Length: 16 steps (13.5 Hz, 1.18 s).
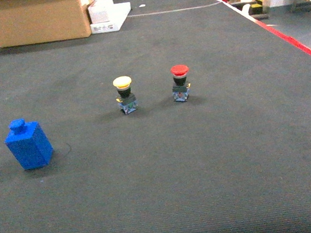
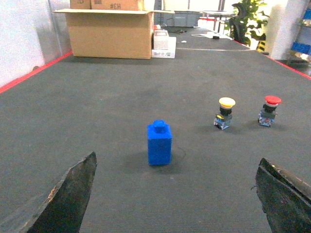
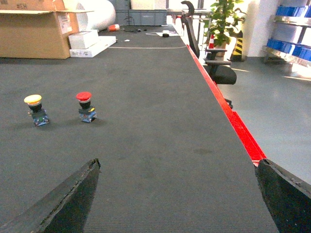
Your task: Pick blue part to blue bin on bottom shelf
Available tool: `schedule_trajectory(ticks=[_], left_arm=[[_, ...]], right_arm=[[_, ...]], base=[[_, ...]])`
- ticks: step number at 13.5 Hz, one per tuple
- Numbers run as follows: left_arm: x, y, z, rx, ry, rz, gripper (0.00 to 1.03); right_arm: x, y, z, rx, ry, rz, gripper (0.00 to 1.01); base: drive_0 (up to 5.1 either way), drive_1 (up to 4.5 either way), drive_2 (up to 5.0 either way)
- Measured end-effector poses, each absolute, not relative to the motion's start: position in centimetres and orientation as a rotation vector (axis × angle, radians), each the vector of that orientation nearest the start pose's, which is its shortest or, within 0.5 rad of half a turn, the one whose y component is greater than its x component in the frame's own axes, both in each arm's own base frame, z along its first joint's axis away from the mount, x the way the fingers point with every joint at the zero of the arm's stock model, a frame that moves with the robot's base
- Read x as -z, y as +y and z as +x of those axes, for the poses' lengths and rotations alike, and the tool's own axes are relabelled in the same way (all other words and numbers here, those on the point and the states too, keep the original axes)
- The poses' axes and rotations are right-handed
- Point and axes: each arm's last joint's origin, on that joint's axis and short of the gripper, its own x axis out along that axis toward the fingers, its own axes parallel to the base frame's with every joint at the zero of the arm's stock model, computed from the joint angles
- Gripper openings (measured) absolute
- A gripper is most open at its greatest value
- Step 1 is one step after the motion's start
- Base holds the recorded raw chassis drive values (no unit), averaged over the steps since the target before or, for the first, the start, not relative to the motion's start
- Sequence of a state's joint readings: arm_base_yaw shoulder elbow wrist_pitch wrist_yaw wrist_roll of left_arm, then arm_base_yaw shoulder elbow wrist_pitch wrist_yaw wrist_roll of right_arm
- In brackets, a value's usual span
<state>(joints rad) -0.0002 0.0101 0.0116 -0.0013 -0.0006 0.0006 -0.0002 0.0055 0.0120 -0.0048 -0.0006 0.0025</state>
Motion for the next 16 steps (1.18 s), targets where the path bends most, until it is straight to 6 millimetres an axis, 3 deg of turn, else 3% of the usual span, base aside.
schedule_trajectory(ticks=[8, 9, 12, 14, 15, 16], left_arm=[[-16.6, 0.0, 9.8, -0.001, 0.004, 0.0, 0.98], [-16.3, -0.2, 10.0, -0.079, 0.12, -0.032, 0.98], [-16.4, -0.2, 15.0, -0.17, 0.188, -0.08, 0.98], [-17.8, -0.3, 21.1, -0.076, 0.145, -0.082, 0.98], [-16.7, -0.2, 24.5, -0.049, 0.197, -0.062, 0.98], [-15.1, -0.1, 26.6, -0.03, 0.269, -0.043, 0.98]], right_arm=[[-16.7, 0.0, 9.7, 0.0, -0.001, 0.003, 0.98], [-16.7, 0.0, 9.7, 0.001, -0.001, 0.003, 0.98], [-16.7, 0.0, 9.7, 0.0, -0.001, 0.002, 0.98], [-16.7, 0.0, 9.7, 0.0, -0.001, 0.002, 0.98], [-16.7, 0.0, 9.7, 0.0, -0.001, 0.003, 0.98], [-16.7, 0.0, 9.7, 0.0, -0.002, 0.003, 0.98]], base=[[0.0, 0.0, 0.0], [0.0, 0.0, 0.0], [0.0, 0.0, 0.0], [0.0, 0.0, 0.0], [0.0, 0.0, 0.0], [0.0, 0.0, 0.0]])
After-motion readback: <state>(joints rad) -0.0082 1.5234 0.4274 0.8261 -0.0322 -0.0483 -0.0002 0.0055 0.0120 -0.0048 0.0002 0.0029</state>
